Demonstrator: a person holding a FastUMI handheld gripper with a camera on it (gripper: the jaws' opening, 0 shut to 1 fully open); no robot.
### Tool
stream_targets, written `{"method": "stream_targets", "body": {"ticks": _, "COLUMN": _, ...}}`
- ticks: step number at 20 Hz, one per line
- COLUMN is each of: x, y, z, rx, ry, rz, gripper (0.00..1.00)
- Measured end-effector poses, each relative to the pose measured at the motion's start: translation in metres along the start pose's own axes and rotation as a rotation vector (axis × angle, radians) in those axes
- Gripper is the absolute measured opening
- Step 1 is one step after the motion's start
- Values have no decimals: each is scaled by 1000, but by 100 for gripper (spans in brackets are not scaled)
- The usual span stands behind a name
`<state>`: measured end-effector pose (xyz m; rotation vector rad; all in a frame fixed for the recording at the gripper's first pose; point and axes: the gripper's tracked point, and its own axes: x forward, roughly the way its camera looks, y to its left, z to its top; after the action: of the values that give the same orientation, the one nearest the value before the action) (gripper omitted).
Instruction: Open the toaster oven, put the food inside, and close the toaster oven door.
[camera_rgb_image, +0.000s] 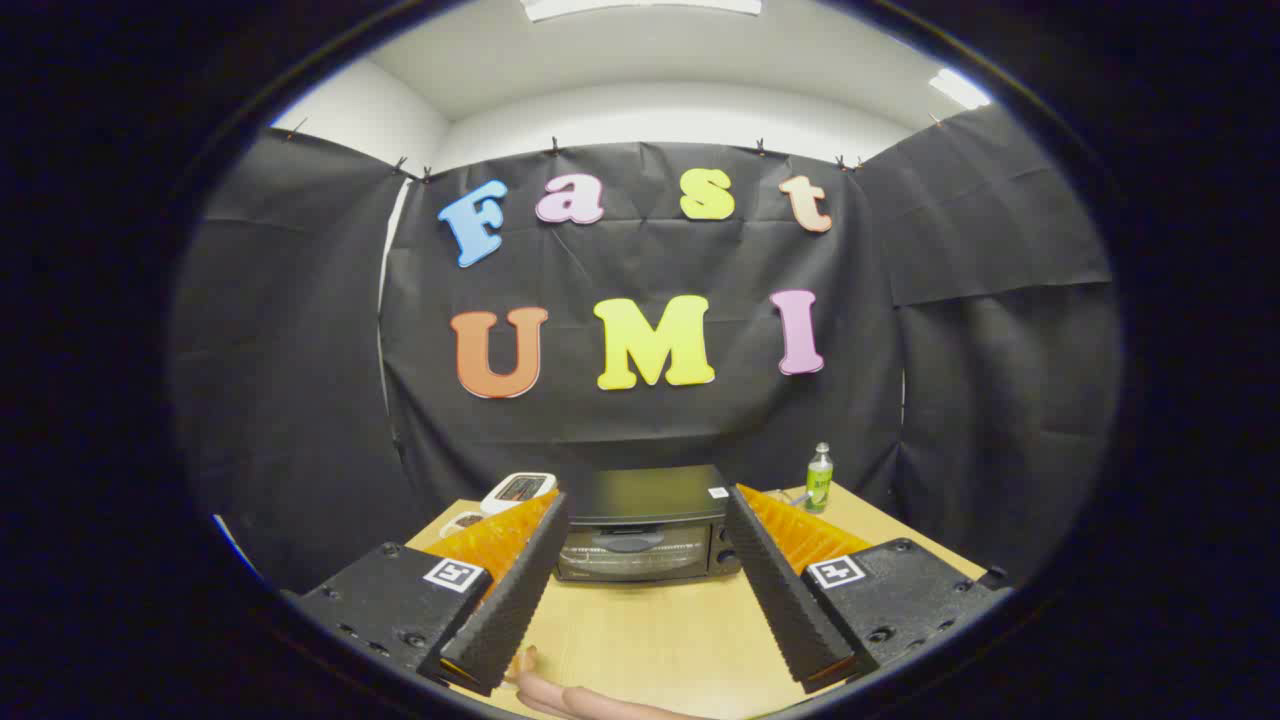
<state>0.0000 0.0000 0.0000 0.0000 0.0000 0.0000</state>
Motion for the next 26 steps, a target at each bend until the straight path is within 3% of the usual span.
{"method": "stream_targets", "body": {"ticks": 7, "x": -8, "y": -8, "z": -6, "rx": -57, "ry": -33, "rz": -29, "gripper": 100}}
{"method": "stream_targets", "body": {"ticks": 16, "x": 7, "y": 13, "z": -19, "rx": -73, "ry": -4, "rz": 38, "gripper": 100}}
{"method": "stream_targets", "body": {"ticks": 20, "x": 32, "y": 11, "z": -26, "rx": -91, "ry": -11, "rz": 0, "gripper": 100}}
{"method": "stream_targets", "body": {"ticks": 26, "x": 104, "y": 3, "z": -59, "rx": -95, "ry": 88, "rz": -44, "gripper": 100}}
